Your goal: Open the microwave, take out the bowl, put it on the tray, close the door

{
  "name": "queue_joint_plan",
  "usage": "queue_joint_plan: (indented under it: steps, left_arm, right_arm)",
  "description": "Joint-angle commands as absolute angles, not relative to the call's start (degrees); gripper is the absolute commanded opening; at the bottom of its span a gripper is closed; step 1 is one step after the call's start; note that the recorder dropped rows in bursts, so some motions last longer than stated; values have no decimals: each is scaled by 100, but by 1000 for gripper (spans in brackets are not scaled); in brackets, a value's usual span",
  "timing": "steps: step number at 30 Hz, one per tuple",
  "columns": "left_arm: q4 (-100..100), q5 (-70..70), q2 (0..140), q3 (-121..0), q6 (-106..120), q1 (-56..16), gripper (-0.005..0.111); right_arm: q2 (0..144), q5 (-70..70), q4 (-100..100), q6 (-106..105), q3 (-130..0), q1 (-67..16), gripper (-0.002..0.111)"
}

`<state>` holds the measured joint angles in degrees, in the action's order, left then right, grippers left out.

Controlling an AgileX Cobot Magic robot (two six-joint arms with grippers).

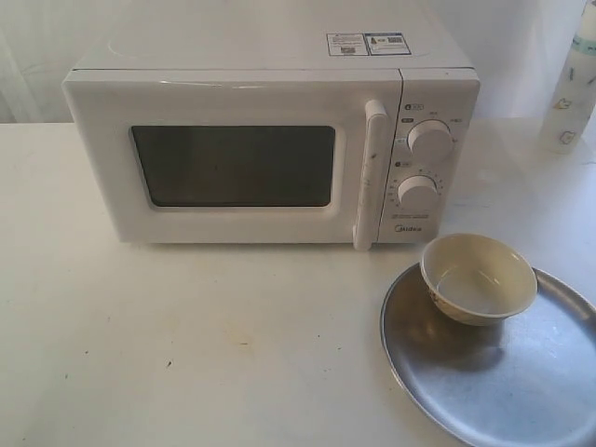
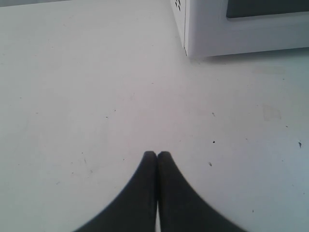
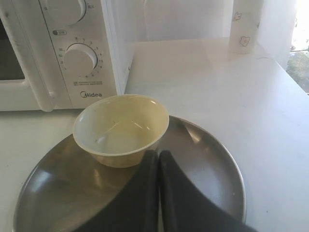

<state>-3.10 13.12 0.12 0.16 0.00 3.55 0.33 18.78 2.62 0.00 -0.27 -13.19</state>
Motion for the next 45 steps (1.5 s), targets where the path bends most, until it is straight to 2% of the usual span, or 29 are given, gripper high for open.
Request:
queue_joint_plan:
  steps: [1, 45]
  left_arm:
    - [-340, 1329, 0, 0, 0, 328, 0]
    - [-340, 1329, 0, 0, 0, 328, 0]
  right_arm:
    - [0, 1837, 238, 0, 0, -1333, 0]
    - [0, 1837, 238, 117, 0, -1333, 0]
